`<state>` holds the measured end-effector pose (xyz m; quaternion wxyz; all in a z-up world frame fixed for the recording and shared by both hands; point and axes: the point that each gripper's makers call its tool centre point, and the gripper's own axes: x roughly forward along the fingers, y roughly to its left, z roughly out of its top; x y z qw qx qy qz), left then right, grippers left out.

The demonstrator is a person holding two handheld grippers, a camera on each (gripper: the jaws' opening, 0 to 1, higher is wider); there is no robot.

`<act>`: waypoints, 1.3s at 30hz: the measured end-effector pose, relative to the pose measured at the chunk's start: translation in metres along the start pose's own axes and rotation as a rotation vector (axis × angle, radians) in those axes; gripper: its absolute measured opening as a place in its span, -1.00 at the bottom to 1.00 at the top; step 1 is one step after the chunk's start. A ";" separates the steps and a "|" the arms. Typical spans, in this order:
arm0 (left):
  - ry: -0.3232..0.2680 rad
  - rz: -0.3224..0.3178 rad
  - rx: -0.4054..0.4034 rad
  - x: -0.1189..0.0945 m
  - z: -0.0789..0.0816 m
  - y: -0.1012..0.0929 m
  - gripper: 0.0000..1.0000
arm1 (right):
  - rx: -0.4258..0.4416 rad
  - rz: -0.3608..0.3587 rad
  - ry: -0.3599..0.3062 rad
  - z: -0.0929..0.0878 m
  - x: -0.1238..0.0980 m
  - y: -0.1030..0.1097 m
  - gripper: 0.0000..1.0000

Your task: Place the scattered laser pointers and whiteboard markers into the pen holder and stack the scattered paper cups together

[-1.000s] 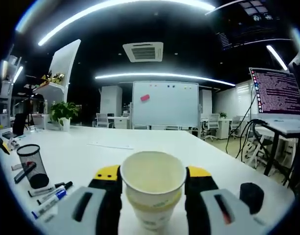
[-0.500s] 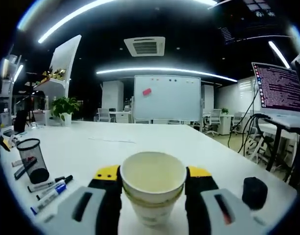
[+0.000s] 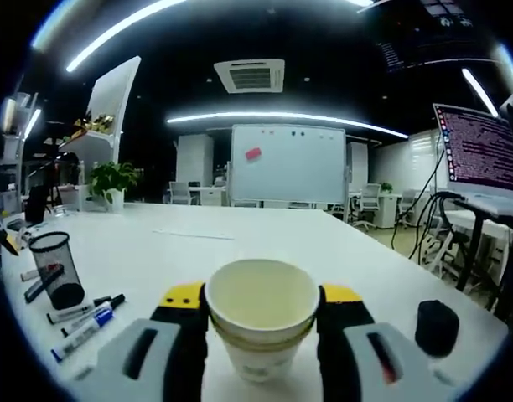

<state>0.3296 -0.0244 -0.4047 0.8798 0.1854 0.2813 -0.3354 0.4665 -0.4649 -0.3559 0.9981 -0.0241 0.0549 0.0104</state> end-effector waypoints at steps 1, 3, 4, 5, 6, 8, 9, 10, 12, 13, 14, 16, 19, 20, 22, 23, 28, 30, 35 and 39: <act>0.001 -0.001 0.001 0.000 0.000 0.000 0.22 | 0.001 0.002 0.000 0.000 0.000 0.000 0.04; 0.003 -0.003 0.003 0.000 -0.001 0.000 0.22 | 0.003 0.003 0.001 -0.001 0.000 0.000 0.04; 0.003 -0.004 0.004 0.001 -0.001 0.000 0.22 | 0.006 0.004 0.002 -0.001 0.000 0.000 0.04; 0.003 -0.004 0.004 0.001 -0.001 -0.001 0.22 | 0.008 0.005 0.002 -0.001 -0.001 0.001 0.04; 0.002 -0.004 0.004 0.001 -0.001 -0.001 0.22 | 0.009 0.006 0.004 -0.001 -0.001 0.001 0.04; 0.001 -0.004 0.003 0.001 0.000 0.000 0.22 | 0.012 0.010 0.008 -0.002 -0.001 0.001 0.05; 0.002 -0.004 0.004 0.001 0.000 0.000 0.22 | 0.015 0.010 0.009 -0.002 -0.001 0.001 0.05; 0.003 -0.003 0.006 0.000 0.000 0.000 0.22 | 0.020 0.014 0.007 -0.002 -0.001 0.001 0.06; 0.002 0.000 0.005 0.000 0.000 0.001 0.22 | 0.027 0.020 0.008 -0.002 -0.001 0.003 0.09; 0.002 0.001 0.004 -0.001 -0.001 0.001 0.22 | 0.025 0.020 0.005 -0.002 -0.001 0.002 0.11; 0.003 0.002 0.004 -0.001 -0.001 0.001 0.22 | 0.024 0.022 0.001 -0.001 -0.001 0.003 0.12; 0.004 0.003 0.006 -0.001 -0.001 0.001 0.22 | 0.027 0.027 -0.005 0.000 -0.001 0.003 0.15; 0.004 0.002 0.006 -0.001 -0.001 0.001 0.22 | 0.024 0.031 -0.013 0.003 -0.001 0.005 0.23; 0.004 0.003 0.006 -0.002 -0.002 0.001 0.22 | 0.027 0.029 -0.019 0.005 -0.001 0.004 0.27; 0.003 0.004 0.007 -0.002 -0.002 0.001 0.22 | 0.034 0.040 -0.035 0.009 -0.001 0.006 0.38; 0.002 0.005 0.005 -0.002 -0.001 0.002 0.22 | 0.035 0.044 -0.039 0.010 -0.002 0.006 0.41; 0.002 0.007 0.005 -0.003 -0.003 0.002 0.22 | 0.022 0.030 -0.078 0.021 -0.007 0.006 0.46; 0.000 0.006 0.005 -0.004 -0.002 0.002 0.22 | -0.013 0.027 -0.114 0.030 -0.009 0.006 0.50; -0.007 0.011 0.004 -0.006 -0.002 0.004 0.22 | -0.062 0.039 -0.146 0.043 -0.012 0.014 0.52; -0.008 0.014 0.003 -0.006 -0.002 0.005 0.22 | -0.088 0.039 -0.155 0.052 -0.015 0.019 0.49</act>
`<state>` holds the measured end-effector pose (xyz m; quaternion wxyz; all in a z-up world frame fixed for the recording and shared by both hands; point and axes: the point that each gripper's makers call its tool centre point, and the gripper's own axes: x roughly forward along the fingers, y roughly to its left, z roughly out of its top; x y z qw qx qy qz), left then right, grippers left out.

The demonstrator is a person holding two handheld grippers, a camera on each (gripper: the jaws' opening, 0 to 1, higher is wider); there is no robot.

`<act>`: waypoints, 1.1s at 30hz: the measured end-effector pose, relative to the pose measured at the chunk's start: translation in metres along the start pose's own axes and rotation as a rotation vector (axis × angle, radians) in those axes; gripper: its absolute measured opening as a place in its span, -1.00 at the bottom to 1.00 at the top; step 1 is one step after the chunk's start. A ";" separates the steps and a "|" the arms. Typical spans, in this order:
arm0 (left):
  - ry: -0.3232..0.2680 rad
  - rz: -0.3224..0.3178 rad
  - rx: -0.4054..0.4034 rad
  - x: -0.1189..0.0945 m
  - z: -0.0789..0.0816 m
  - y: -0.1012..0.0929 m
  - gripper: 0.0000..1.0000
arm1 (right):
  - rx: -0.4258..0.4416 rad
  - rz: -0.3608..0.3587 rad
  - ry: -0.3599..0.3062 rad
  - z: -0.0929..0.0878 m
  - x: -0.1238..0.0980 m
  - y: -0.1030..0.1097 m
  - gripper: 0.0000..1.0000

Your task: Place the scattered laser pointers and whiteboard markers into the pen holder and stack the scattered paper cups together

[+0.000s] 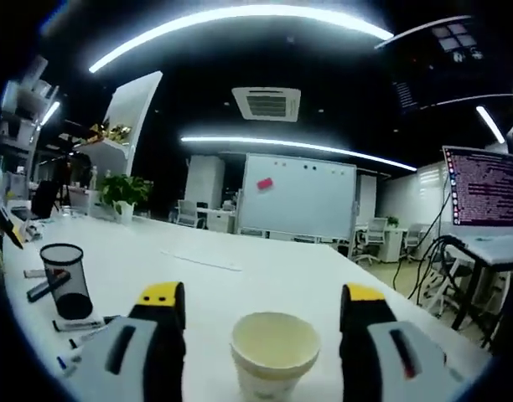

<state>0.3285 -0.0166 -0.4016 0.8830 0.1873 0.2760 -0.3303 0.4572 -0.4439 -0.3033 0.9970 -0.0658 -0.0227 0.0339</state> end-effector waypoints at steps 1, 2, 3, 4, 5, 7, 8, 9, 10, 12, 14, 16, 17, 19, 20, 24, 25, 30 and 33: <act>-0.001 -0.001 -0.001 0.000 0.000 0.000 0.22 | 0.000 0.004 -0.002 0.002 0.000 0.000 0.49; -0.001 -0.001 -0.001 0.000 0.000 0.000 0.22 | 0.000 0.007 -0.004 0.003 0.000 0.000 0.49; 0.000 -0.002 0.000 0.000 -0.001 0.000 0.22 | 0.000 0.010 -0.004 0.004 0.000 0.001 0.49; 0.001 -0.002 -0.001 0.000 -0.001 0.000 0.22 | -0.001 0.015 -0.002 0.005 0.000 0.002 0.49; 0.001 -0.001 -0.001 0.000 -0.001 0.000 0.22 | -0.001 0.021 0.000 0.005 0.000 0.003 0.48; 0.002 -0.002 -0.001 0.000 -0.002 0.000 0.22 | -0.003 0.027 0.004 0.006 -0.001 0.006 0.48; 0.002 -0.002 -0.001 0.000 -0.001 0.000 0.22 | -0.005 0.031 0.005 0.007 -0.002 0.007 0.48; 0.001 -0.001 0.000 0.000 -0.001 0.000 0.22 | -0.006 0.035 0.007 0.008 -0.002 0.009 0.48; -0.001 -0.002 0.001 0.000 -0.001 0.001 0.22 | -0.007 0.037 0.007 0.009 -0.002 0.009 0.48; -0.002 -0.001 0.000 0.000 0.000 0.001 0.22 | -0.013 0.031 0.004 0.011 -0.004 0.009 0.42; -0.002 0.001 0.001 0.000 0.000 0.002 0.22 | -0.020 0.017 -0.013 0.016 -0.005 0.007 0.38; -0.002 -0.001 0.000 0.001 0.001 0.001 0.22 | -0.022 0.012 -0.015 0.017 -0.005 0.005 0.38; -0.002 -0.001 0.001 0.001 0.001 0.001 0.22 | -0.022 0.015 -0.013 0.018 -0.005 0.005 0.38; 0.000 -0.002 0.004 0.001 0.001 0.001 0.22 | -0.024 0.019 -0.008 0.017 -0.005 0.005 0.38; -0.001 -0.002 0.005 0.001 0.001 0.001 0.22 | -0.027 0.020 -0.010 0.018 -0.006 0.006 0.38; -0.002 -0.002 0.006 0.002 0.002 0.001 0.22 | 0.010 0.052 -0.004 0.020 -0.008 0.013 0.37; -0.002 -0.002 0.006 0.002 0.002 0.001 0.22 | 0.018 0.056 -0.006 0.021 -0.009 0.014 0.37; -0.002 -0.003 0.010 0.002 0.003 0.001 0.22 | 0.019 0.078 0.007 0.021 -0.010 0.019 0.37; -0.002 -0.001 0.010 0.001 0.003 0.001 0.22 | 0.017 0.090 0.012 0.023 -0.012 0.024 0.37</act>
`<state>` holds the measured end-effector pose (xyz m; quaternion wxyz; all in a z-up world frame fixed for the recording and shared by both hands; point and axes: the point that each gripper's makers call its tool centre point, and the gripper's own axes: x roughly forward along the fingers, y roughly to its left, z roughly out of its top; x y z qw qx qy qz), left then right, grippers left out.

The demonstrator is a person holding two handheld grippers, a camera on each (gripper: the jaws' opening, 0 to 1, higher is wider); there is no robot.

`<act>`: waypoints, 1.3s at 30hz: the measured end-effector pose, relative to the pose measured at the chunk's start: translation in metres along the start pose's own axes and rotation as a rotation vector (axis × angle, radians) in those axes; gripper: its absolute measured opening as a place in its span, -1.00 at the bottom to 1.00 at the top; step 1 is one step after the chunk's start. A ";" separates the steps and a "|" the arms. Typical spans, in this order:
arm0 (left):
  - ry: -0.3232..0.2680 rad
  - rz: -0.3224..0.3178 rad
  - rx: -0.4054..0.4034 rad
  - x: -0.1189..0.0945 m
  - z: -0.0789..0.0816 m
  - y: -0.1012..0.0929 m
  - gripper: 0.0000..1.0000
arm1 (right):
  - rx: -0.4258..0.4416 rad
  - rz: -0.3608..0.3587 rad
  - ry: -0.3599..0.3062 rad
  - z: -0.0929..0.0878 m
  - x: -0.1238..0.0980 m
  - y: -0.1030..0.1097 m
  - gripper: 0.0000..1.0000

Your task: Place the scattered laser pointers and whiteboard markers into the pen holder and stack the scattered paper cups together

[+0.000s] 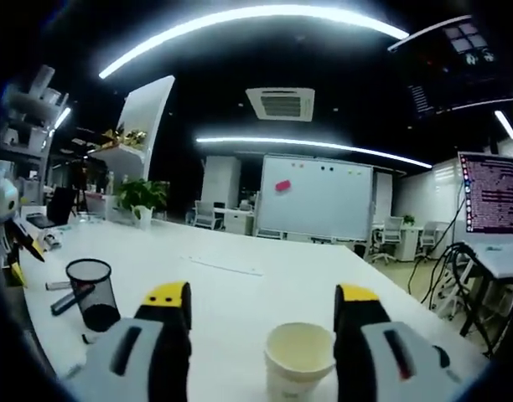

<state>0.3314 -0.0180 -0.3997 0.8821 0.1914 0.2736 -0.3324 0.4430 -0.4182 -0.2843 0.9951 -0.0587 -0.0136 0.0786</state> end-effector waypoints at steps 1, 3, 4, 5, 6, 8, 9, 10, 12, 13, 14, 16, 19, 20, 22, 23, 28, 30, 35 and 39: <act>0.000 0.000 0.000 0.000 0.000 0.000 0.22 | 0.002 0.002 0.002 0.000 0.000 0.002 0.37; 0.001 0.000 0.002 0.000 0.000 0.000 0.22 | 0.020 -0.001 -0.003 0.000 -0.001 0.003 0.35; 0.000 0.000 0.002 0.000 0.000 0.000 0.22 | 0.024 0.000 -0.001 -0.001 -0.001 0.004 0.34; 0.000 0.000 0.001 0.000 0.000 0.000 0.22 | 0.026 0.002 0.002 -0.003 -0.001 0.005 0.34; 0.000 0.000 0.001 0.000 0.000 0.000 0.22 | 0.025 0.005 0.008 -0.005 -0.001 0.007 0.34; 0.000 0.000 0.002 0.000 0.000 0.000 0.22 | 0.025 0.010 0.020 -0.008 -0.002 0.009 0.34; 0.000 -0.001 0.003 0.000 0.000 0.000 0.22 | 0.026 0.012 0.021 -0.008 -0.002 0.010 0.34; 0.000 -0.001 0.004 0.000 0.000 -0.001 0.22 | 0.027 0.013 0.022 -0.008 -0.002 0.010 0.34; 0.000 -0.001 0.004 0.000 0.000 -0.001 0.22 | 0.028 0.012 0.028 -0.009 -0.003 0.012 0.34; 0.000 -0.001 0.004 0.000 0.000 -0.001 0.22 | 0.033 0.010 0.032 -0.010 -0.003 0.011 0.33; 0.000 -0.001 0.004 0.000 0.000 -0.001 0.22 | 0.038 0.014 0.038 -0.012 -0.004 0.013 0.33; 0.000 -0.001 0.002 0.000 0.000 -0.001 0.22 | 0.044 0.023 0.046 -0.014 -0.004 0.017 0.33; 0.001 -0.003 0.002 0.001 -0.001 -0.002 0.22 | 0.048 0.028 0.057 -0.017 -0.005 0.020 0.32; 0.001 -0.003 0.001 0.001 -0.001 -0.002 0.22 | 0.043 0.025 0.060 -0.017 -0.006 0.021 0.32; 0.001 -0.004 0.001 0.001 -0.001 -0.002 0.22 | 0.025 0.019 0.066 -0.019 -0.006 0.021 0.31; 0.002 -0.005 0.001 0.001 -0.001 -0.002 0.22 | 0.021 0.019 0.068 -0.019 -0.006 0.021 0.31; 0.004 -0.002 0.000 0.001 -0.002 -0.001 0.22 | 0.022 0.028 0.083 -0.023 -0.006 0.025 0.31; 0.004 -0.001 -0.002 0.000 -0.003 -0.001 0.22 | 0.021 0.032 0.091 -0.025 -0.005 0.026 0.31; 0.006 -0.002 -0.001 0.001 -0.003 -0.001 0.22 | 0.021 0.042 0.098 -0.026 -0.005 0.030 0.31; 0.005 -0.001 -0.003 0.000 -0.003 -0.001 0.22 | 0.022 0.049 0.104 -0.028 -0.005 0.033 0.31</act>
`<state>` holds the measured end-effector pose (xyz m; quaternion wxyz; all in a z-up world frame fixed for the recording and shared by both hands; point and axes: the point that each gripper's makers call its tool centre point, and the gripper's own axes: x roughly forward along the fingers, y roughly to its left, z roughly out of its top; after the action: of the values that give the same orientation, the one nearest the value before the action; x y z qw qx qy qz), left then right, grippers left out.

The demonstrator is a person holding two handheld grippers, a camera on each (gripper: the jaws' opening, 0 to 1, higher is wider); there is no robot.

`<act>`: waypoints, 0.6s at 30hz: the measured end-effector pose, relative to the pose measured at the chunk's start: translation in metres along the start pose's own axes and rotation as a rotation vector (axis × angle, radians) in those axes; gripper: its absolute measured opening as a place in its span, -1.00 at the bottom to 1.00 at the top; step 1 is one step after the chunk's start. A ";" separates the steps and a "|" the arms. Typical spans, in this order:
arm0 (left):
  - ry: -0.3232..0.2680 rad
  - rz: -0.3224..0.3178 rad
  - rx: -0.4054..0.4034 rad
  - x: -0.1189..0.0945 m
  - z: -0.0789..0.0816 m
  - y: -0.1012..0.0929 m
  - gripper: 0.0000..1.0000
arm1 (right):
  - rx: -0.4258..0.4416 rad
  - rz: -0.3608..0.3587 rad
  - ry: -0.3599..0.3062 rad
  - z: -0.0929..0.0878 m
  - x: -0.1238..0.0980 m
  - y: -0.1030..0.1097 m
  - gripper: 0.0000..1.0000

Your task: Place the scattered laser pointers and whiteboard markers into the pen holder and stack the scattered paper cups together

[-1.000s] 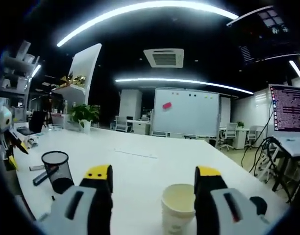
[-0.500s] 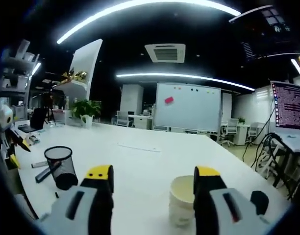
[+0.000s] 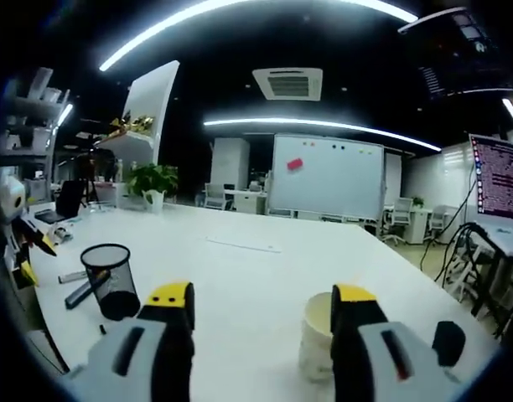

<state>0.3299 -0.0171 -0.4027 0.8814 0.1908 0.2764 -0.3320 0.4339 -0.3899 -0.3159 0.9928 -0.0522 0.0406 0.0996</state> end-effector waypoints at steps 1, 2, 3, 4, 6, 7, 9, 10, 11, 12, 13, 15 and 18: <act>0.000 0.001 0.001 0.000 0.000 0.000 0.22 | 0.001 0.001 0.001 0.000 0.000 0.000 0.31; 0.001 0.001 0.001 0.000 0.000 0.000 0.22 | 0.001 0.002 0.003 -0.001 0.000 0.001 0.31; 0.001 0.001 -0.001 0.000 0.000 0.000 0.22 | 0.001 0.003 0.004 -0.001 0.000 0.002 0.31; 0.001 0.000 0.000 0.000 0.000 0.000 0.22 | 0.002 0.003 0.008 -0.001 -0.001 0.003 0.31; 0.003 0.000 0.001 0.001 -0.001 0.000 0.22 | 0.002 0.005 0.007 -0.002 0.000 0.003 0.31; 0.003 0.000 0.001 0.001 0.000 0.000 0.22 | 0.003 0.006 0.010 -0.002 -0.001 0.004 0.31; 0.002 0.000 0.001 0.001 0.000 0.000 0.22 | 0.002 0.008 0.014 -0.004 -0.001 0.005 0.31; 0.002 0.000 0.000 0.001 0.000 0.000 0.22 | 0.002 0.009 0.016 -0.004 -0.001 0.005 0.31; 0.002 0.000 0.000 0.001 0.000 0.000 0.22 | 0.002 0.011 0.018 -0.005 -0.001 0.005 0.31; 0.003 0.000 0.001 0.001 0.000 0.000 0.22 | 0.003 0.014 0.020 -0.005 -0.001 0.006 0.31; 0.003 -0.001 0.001 0.001 0.000 0.000 0.22 | 0.002 0.016 0.021 -0.006 -0.001 0.007 0.31; 0.003 -0.002 0.001 0.001 0.000 -0.001 0.22 | -0.001 0.020 0.026 -0.008 -0.001 0.008 0.31; 0.003 -0.003 0.001 0.001 -0.001 -0.001 0.22 | 0.002 0.023 0.029 -0.009 -0.001 0.010 0.31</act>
<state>0.3295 -0.0181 -0.4041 0.8805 0.1914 0.2778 -0.3331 0.4305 -0.3813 -0.3254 0.9910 -0.0521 0.0555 0.1101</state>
